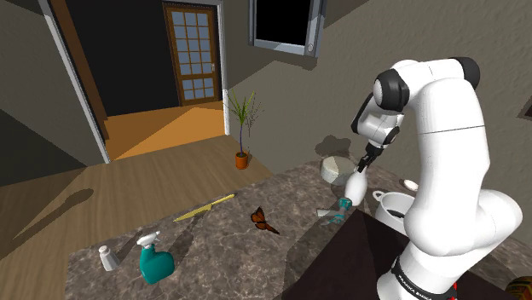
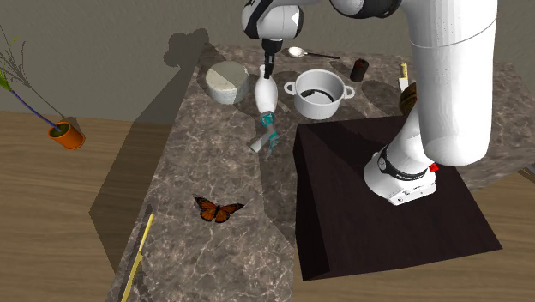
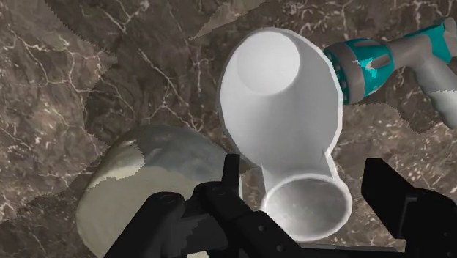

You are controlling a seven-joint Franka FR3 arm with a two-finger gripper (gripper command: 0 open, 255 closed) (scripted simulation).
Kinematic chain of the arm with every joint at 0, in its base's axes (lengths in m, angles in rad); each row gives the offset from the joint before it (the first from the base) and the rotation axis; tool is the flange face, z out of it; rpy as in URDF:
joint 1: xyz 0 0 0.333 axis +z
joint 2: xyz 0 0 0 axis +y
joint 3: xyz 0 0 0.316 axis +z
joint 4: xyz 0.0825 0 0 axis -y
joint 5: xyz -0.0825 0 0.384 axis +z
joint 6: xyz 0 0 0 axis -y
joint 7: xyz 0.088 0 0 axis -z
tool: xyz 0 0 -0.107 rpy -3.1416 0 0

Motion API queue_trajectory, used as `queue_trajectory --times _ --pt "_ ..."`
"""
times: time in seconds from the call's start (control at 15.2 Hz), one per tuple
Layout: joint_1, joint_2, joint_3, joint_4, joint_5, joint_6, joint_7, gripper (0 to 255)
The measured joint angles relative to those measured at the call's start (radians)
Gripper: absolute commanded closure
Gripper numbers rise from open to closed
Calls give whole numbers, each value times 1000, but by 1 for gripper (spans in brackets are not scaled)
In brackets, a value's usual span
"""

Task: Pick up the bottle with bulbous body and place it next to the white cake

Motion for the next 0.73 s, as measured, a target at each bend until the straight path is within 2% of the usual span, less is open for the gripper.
queue_trajectory --times 0.33,0.73 --pt "0 0 0 0 0 0 0 0" --pt "51 -107 -74 -37 -90 -57 56 0"
